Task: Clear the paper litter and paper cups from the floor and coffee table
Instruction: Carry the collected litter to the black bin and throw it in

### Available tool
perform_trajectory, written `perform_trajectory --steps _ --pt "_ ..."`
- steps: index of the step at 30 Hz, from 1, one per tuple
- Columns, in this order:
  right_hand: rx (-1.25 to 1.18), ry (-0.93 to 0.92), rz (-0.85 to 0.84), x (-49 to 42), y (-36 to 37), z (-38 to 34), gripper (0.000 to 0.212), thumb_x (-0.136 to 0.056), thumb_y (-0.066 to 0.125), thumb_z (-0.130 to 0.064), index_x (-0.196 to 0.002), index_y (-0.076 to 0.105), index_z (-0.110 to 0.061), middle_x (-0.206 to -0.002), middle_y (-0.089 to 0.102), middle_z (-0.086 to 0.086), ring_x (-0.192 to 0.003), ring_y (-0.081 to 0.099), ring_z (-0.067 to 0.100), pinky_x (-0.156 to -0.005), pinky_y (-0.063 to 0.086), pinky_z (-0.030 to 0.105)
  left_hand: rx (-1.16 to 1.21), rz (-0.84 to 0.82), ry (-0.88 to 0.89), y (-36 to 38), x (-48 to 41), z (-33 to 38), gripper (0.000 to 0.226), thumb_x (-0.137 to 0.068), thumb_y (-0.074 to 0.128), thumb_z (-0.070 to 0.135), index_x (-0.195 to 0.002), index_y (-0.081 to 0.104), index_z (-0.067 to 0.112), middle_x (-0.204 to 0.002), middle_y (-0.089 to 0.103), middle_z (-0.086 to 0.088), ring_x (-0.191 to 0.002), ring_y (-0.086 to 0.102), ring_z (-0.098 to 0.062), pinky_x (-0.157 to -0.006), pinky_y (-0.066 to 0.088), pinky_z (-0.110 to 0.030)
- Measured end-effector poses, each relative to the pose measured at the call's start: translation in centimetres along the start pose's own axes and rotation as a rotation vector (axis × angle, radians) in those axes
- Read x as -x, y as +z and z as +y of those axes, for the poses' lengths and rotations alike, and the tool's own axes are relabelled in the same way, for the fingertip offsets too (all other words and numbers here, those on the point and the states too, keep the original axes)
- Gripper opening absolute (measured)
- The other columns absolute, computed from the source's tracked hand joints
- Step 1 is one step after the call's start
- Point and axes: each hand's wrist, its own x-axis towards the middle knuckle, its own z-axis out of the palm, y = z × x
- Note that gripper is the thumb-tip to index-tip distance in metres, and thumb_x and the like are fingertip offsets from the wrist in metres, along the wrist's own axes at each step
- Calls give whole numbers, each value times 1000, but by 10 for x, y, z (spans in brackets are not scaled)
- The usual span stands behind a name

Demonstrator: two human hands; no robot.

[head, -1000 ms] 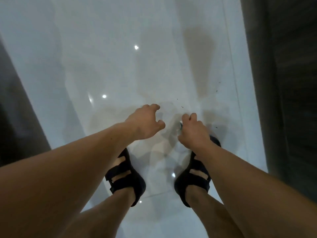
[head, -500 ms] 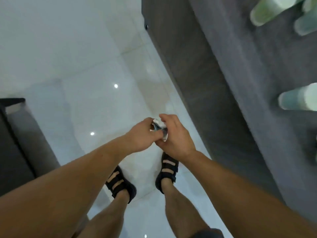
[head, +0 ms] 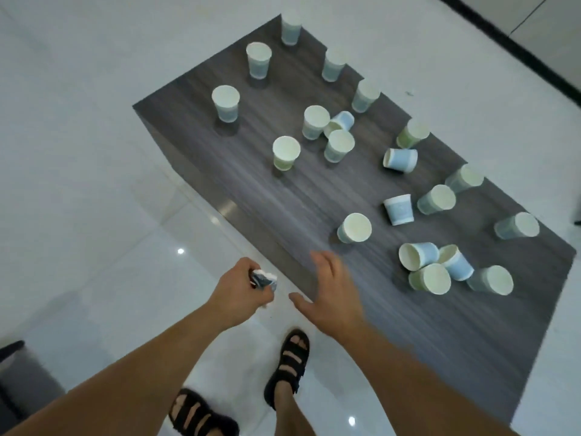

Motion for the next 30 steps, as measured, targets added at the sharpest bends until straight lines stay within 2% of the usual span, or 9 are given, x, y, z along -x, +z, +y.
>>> perform_trajectory --steps 4,8,10,11,14,17,22,25,30 --pt "181 188 97 -48 -45 58 89 -77 68 -54 -148 26 -24 -154 23 4 -135 26 28 -106 36 45 -62 -29 25 20 -25 37 46 -77 76 25 -115 49 20 -94 62 2 -70 57 -1 -49 40 -7" --pt "215 219 32 -103 -57 93 92 -76 72 -51 -149 18 -34 -158 11 6 -141 19 33 -105 39 52 -75 -23 57 39 -57 61 45 -81 73 20 -120 50 21 -102 57 0 -73 55 -2 -45 40 -5" --pt "232 203 -57 -122 -50 99 90 -77 73 -48 -147 17 -37 -158 7 3 -139 22 34 -98 43 50 -113 -11 90 44 -68 66 36 -82 73 20 -110 51 23 -100 58 0 -74 56 -4 -51 42 -8" --pt "238 195 -96 -127 -44 101 88 -78 74 -45 -147 19 -37 -157 8 2 -136 25 35 -95 45 48 -135 -4 106 47 -73 68 33 -81 73 20 -106 50 24 -98 59 0 -76 57 -7 -58 46 -14" --pt "209 178 -145 -126 -25 102 68 -84 67 -31 -143 34 -27 -147 27 7 -127 38 36 -89 46 43 -202 2 131 49 -80 69 32 -82 71 21 -104 49 26 -99 59 1 -84 59 -15 -71 50 -28" --pt "161 204 -120 -103 -20 96 57 -88 63 -30 -140 40 -24 -133 41 6 -118 44 33 -85 45 40 -238 -23 155 47 -76 68 33 -83 69 23 -108 49 25 -97 56 4 -81 56 -10 -67 43 -22" --pt "104 284 -100 -29 -57 73 68 -84 66 -35 -144 35 -27 -137 39 3 -120 43 28 -90 45 40 -302 -81 187 30 -35 77 30 -83 69 24 -108 54 21 -100 57 2 -85 57 -14 -73 44 -26" --pt "71 364 -69 28 -91 48 69 -84 65 -34 -145 33 -26 -140 37 3 -124 41 27 -93 44 38 -396 -144 251 19 10 87 36 -82 67 24 -115 52 18 -107 56 -3 -89 57 -19 -75 47 -29" --pt "92 348 -6 130 -150 7 68 -84 66 -36 -144 35 -26 -138 39 1 -122 43 26 -88 47 40 -562 -208 390 11 84 131 27 -80 68 22 -100 53 14 -104 58 -9 -88 57 -24 -71 43 -29"
